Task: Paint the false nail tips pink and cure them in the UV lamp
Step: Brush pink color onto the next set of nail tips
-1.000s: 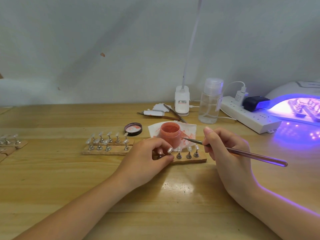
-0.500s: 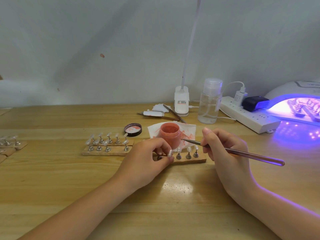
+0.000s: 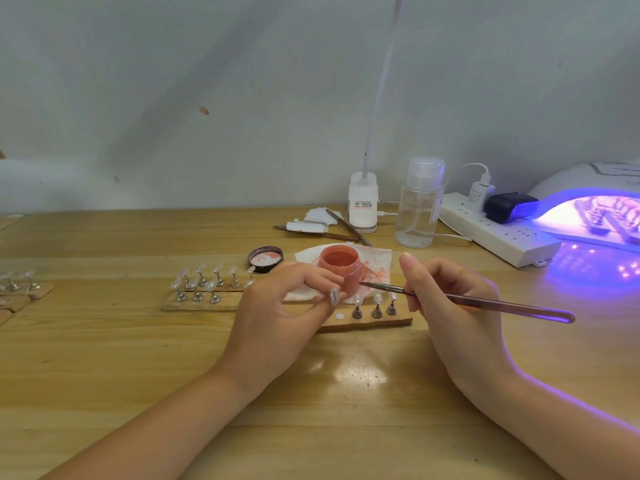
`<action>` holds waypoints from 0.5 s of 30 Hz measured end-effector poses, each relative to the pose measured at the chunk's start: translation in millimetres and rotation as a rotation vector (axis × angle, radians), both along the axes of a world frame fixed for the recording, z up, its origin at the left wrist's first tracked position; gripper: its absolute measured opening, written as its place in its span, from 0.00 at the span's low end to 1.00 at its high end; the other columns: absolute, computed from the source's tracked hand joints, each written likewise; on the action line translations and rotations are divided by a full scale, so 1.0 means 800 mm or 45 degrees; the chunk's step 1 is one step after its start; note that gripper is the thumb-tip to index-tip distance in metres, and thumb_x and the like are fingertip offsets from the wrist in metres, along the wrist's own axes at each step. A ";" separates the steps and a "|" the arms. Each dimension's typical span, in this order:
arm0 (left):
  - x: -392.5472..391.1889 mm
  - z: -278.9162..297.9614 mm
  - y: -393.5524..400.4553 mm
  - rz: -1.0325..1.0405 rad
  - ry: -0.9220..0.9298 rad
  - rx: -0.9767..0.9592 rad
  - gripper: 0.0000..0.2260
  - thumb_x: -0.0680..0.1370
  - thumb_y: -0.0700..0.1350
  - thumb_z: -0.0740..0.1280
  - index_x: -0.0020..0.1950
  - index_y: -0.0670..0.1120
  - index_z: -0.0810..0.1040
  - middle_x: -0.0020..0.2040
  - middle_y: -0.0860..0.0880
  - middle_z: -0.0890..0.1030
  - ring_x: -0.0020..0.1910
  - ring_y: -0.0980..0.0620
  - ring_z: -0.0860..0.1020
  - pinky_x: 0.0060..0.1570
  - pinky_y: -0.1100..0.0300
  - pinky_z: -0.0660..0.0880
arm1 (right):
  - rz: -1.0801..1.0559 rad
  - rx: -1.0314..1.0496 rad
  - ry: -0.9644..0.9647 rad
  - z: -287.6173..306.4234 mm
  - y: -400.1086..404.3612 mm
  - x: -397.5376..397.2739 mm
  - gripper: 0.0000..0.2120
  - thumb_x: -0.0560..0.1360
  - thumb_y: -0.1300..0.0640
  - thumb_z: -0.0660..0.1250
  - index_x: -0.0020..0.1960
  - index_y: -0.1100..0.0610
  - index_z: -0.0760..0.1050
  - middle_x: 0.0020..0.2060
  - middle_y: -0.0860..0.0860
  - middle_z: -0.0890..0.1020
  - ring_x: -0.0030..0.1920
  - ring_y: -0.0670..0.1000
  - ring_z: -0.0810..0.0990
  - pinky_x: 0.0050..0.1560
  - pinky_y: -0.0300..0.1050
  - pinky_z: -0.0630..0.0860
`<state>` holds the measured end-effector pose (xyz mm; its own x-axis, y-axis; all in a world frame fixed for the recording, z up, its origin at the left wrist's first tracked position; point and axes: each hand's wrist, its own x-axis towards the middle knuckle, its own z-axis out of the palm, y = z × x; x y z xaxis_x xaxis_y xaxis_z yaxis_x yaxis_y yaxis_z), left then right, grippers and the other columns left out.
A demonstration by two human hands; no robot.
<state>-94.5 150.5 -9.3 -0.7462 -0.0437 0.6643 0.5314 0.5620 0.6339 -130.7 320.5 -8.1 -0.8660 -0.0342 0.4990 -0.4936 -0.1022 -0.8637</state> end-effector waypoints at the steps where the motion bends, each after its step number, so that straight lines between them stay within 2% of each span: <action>1: 0.000 0.000 -0.001 -0.005 -0.034 0.074 0.09 0.68 0.37 0.73 0.37 0.51 0.79 0.40 0.57 0.83 0.45 0.62 0.79 0.47 0.74 0.70 | -0.002 -0.002 -0.010 0.000 0.000 0.000 0.18 0.68 0.50 0.67 0.26 0.61 0.70 0.21 0.48 0.71 0.24 0.42 0.68 0.29 0.29 0.66; 5: 0.000 0.003 -0.001 -0.022 -0.114 0.209 0.05 0.66 0.44 0.72 0.37 0.55 0.79 0.39 0.60 0.83 0.41 0.64 0.79 0.43 0.76 0.70 | -0.027 -0.026 -0.094 -0.002 0.001 -0.005 0.22 0.66 0.46 0.67 0.26 0.63 0.69 0.19 0.48 0.71 0.23 0.44 0.67 0.29 0.28 0.65; 8: -0.002 0.002 -0.002 0.001 -0.112 0.206 0.04 0.65 0.49 0.71 0.38 0.56 0.80 0.36 0.63 0.82 0.40 0.65 0.78 0.42 0.76 0.68 | -0.036 -0.047 -0.153 -0.003 0.002 -0.006 0.21 0.64 0.43 0.67 0.26 0.61 0.71 0.19 0.49 0.71 0.23 0.44 0.68 0.29 0.28 0.66; 11: -0.005 0.001 -0.003 -0.013 -0.102 0.216 0.02 0.66 0.47 0.70 0.37 0.54 0.81 0.33 0.60 0.82 0.39 0.63 0.79 0.41 0.76 0.68 | -0.030 -0.101 -0.179 0.000 0.001 -0.007 0.16 0.62 0.43 0.68 0.25 0.53 0.73 0.18 0.48 0.71 0.21 0.45 0.69 0.34 0.32 0.68; 15: -0.008 0.000 -0.005 -0.054 -0.093 0.240 0.03 0.67 0.43 0.70 0.39 0.51 0.82 0.31 0.57 0.81 0.40 0.61 0.79 0.46 0.73 0.71 | -0.047 -0.147 -0.111 0.015 0.004 -0.015 0.18 0.62 0.41 0.68 0.24 0.51 0.68 0.18 0.48 0.72 0.23 0.48 0.72 0.37 0.38 0.68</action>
<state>-100.9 146.8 -9.2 -0.7959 -0.1300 0.5913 0.5006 0.4079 0.7635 -142.7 323.3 3.9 -0.9057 0.0518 0.4208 -0.4228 -0.1861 -0.8869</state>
